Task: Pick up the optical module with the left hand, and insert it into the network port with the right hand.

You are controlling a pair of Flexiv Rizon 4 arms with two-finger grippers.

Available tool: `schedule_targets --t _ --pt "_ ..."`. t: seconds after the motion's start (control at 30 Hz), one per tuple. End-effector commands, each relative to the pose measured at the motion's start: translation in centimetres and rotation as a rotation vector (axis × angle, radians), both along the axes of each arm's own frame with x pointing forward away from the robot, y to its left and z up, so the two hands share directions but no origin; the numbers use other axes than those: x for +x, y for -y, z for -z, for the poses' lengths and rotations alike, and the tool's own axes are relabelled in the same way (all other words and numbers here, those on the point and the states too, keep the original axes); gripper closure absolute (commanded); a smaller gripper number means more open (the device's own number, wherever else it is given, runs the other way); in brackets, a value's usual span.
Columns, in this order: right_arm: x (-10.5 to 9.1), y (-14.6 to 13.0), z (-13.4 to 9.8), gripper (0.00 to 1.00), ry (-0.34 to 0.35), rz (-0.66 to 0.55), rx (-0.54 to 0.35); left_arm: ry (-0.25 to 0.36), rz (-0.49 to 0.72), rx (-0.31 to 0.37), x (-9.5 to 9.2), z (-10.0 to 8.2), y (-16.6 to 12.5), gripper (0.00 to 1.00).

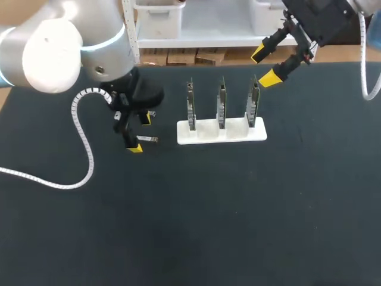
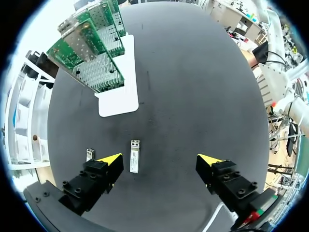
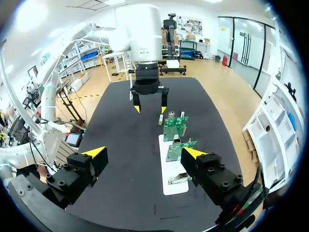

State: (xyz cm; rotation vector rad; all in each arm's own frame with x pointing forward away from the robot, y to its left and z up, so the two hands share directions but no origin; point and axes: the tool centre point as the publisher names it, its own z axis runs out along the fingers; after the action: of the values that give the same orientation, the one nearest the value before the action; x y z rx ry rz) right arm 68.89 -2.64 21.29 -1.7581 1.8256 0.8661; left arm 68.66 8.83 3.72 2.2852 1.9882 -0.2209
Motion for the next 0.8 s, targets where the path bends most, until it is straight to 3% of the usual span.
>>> schedule_targets --t 0.03,0.43,0.8 --pt "-0.2 0.1 0.0 0.0 0.004 0.004 0.001 -0.002 0.002 0.001 0.1 0.0 0.0 0.0" --pt "-0.2 0.1 0.0 0.0 0.004 0.004 0.001 -0.002 0.002 0.001 0.1 0.0 0.0 0.0" --pt "-0.2 0.1 0.0 0.0 0.004 0.004 0.001 0.014 0.06 0.122 -0.6 0.7 1.5 0.0"
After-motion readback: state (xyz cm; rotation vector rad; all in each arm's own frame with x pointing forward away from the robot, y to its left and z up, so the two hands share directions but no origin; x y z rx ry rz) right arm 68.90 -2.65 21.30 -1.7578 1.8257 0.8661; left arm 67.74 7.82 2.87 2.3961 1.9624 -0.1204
